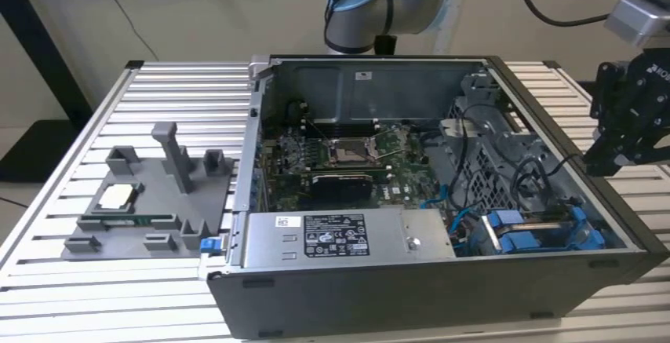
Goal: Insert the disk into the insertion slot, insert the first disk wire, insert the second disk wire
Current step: 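Insert the second disk wire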
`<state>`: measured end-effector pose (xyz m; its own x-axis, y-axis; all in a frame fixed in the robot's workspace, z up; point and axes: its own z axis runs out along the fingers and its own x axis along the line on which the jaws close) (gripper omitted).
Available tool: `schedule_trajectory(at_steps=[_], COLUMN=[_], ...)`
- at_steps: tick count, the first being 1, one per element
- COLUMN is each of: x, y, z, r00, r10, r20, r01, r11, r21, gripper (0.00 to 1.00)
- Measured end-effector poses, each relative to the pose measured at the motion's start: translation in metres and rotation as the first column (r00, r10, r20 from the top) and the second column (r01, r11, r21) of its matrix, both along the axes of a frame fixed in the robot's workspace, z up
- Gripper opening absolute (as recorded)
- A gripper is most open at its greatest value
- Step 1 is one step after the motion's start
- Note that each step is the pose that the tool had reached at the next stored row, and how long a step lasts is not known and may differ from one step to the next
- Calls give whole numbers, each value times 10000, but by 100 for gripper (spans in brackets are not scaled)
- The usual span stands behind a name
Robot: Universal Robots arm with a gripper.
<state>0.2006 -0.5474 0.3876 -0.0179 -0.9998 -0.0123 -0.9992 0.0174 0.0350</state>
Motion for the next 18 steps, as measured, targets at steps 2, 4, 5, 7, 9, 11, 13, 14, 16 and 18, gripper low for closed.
schedule_trajectory(at_steps=[2,4,5,7,9,11,13,14,16,18], x=[6,14,19,24,29,35,46,58,83,106], y=[2,3,3,4,4,4,4,4,3,4], z=[0,0,-2,-7,-14,-21,-30,-36,-49,-62], r00=[10000,10000,10000,10000,10000,10000,9999,9999,9999,9997], r10=[2,0,1,0,0,1,2,2,2,3], r20=[0,-1,-5,-28,-57,-83,-108,-124,-170,-231], r01=[-2,0,-1,0,1,1,2,2,4,7], r11=[10000,10000,10000,10000,9999,9997,9995,9994,9993,9992], r21=[0,4,18,83,171,252,326,349,382,405], gripper=[27,27,27,27,27,27,27,27,27,27])
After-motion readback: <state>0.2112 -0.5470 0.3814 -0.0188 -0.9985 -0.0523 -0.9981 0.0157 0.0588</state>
